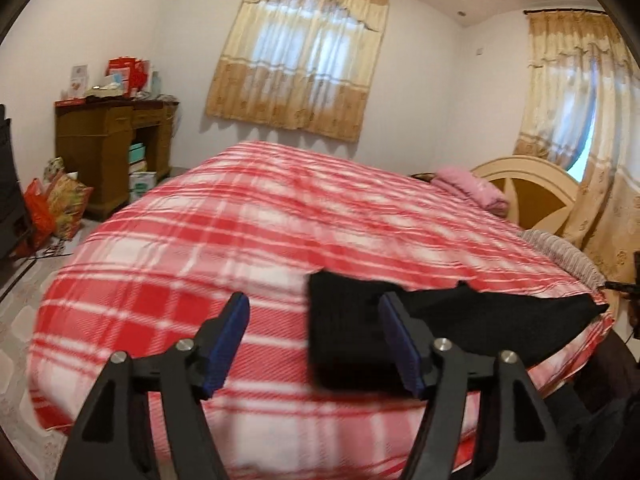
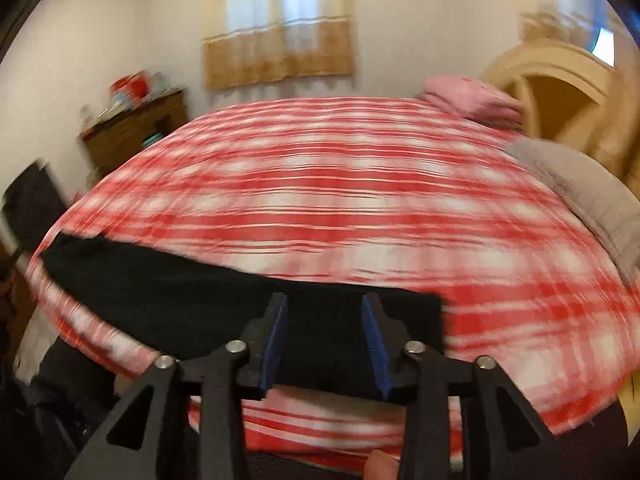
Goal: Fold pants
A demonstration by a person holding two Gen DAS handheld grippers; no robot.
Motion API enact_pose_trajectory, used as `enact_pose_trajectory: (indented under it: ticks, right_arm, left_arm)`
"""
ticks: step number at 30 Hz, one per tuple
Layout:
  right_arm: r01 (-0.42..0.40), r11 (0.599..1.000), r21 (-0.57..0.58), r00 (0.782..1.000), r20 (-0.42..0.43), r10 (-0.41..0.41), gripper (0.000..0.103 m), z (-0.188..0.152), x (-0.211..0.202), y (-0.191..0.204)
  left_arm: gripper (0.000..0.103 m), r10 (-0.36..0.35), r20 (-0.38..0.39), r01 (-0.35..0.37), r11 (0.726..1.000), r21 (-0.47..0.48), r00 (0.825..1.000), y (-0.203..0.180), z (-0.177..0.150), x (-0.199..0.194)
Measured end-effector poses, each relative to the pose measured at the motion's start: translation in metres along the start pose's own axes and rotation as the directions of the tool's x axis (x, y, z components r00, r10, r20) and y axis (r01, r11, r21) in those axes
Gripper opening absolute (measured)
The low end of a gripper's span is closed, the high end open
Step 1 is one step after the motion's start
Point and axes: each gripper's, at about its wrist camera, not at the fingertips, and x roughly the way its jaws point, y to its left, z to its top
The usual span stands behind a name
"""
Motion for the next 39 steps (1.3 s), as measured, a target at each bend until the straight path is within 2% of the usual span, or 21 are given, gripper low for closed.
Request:
enact_pose_trajectory:
  ticks: [3, 5, 7, 10, 12, 15, 18, 21, 25, 28, 30, 33, 35, 39]
  right_arm:
    - [-0.024, 0.999, -0.041, 0.999, -0.041, 0.022, 0.044, 0.0, 0.027, 0.029]
    - [-0.027, 0.998, -0.048, 0.997, -0.076, 0.023, 0.044, -0.007, 0.041, 0.037]
    - [-0.017, 0.999, -0.032, 0.994, -0.108, 0.013, 0.044, -0.021, 0.047, 0.033]
    - [0.017, 0.998, 0.057, 0.995, -0.095, -0.012, 0.044, -0.043, 0.028, 0.002]
    - [0.052, 0.983, 0.174, 0.998, -0.046, -0.045, 0.044, -0.053, 0.005, -0.033]
    - [0.143, 0.919, 0.368, 0.988, 0.009, -0.157, 0.044, -0.061, -0.025, -0.092]
    - [0.153, 0.864, 0.48, 0.983, 0.018, -0.184, 0.044, -0.06, -0.032, -0.127]
    - [0.094, 0.85, 0.518, 0.994, 0.005, -0.113, 0.044, -0.051, -0.015, -0.14]
    - [0.093, 0.843, 0.53, 0.996, -0.044, -0.082, 0.044, -0.04, 0.015, -0.146]
    - [0.053, 0.829, 0.557, 0.998, -0.051, -0.03, 0.043, -0.04, 0.033, -0.152]
    - [0.046, 0.822, 0.568, 0.998, -0.054, -0.018, 0.021, -0.04, 0.04, -0.154]
    - [0.02, 0.829, 0.559, 0.998, -0.059, 0.015, 0.016, -0.037, 0.047, -0.151]
    - [0.061, 0.856, 0.513, 0.997, -0.078, -0.025, 0.007, -0.033, 0.045, -0.143]
    - [0.115, 0.88, 0.46, 0.993, -0.065, -0.096, 0.003, -0.022, 0.035, -0.134]
  left_arm:
    - [0.07, -0.031, -0.058, 0.032, 0.999, 0.015, 0.998, -0.018, -0.006, 0.022]
    - [0.07, -0.052, -0.127, 0.055, 0.998, 0.023, 0.99, -0.028, -0.018, 0.04]
    - [0.07, -0.039, -0.176, 0.048, 0.998, 0.047, 0.984, -0.036, -0.029, 0.049]
    - [0.074, 0.007, -0.174, 0.016, 0.991, 0.133, 0.985, -0.048, -0.038, 0.047]
    - [0.074, 0.001, -0.178, 0.024, 0.99, 0.141, 0.984, -0.051, -0.035, 0.045]
    - [0.074, -0.045, -0.159, 0.062, 0.993, 0.1, 0.986, -0.052, -0.026, 0.042]
    - [0.074, -0.06, -0.134, 0.07, 0.995, 0.074, 0.989, -0.057, -0.018, 0.043]
    - [0.074, -0.064, -0.14, 0.072, 0.996, 0.054, 0.988, -0.064, -0.016, 0.048]
    - [0.074, -0.033, -0.155, 0.046, 0.996, 0.081, 0.987, -0.07, -0.019, 0.05]
    - [0.074, -0.008, -0.167, 0.02, 0.998, 0.067, 0.986, -0.064, -0.021, 0.053]
    - [0.074, 0.006, -0.177, 0.002, 0.999, 0.045, 0.984, -0.057, -0.023, 0.055]
    - [0.074, 0.007, -0.182, -0.004, 1.0, 0.016, 0.983, -0.05, -0.026, 0.055]
    - [0.074, 0.006, -0.18, -0.003, 1.0, 0.016, 0.984, -0.05, -0.027, 0.055]
    - [0.074, 0.013, -0.181, -0.008, 1.0, 0.029, 0.983, -0.05, -0.028, 0.054]
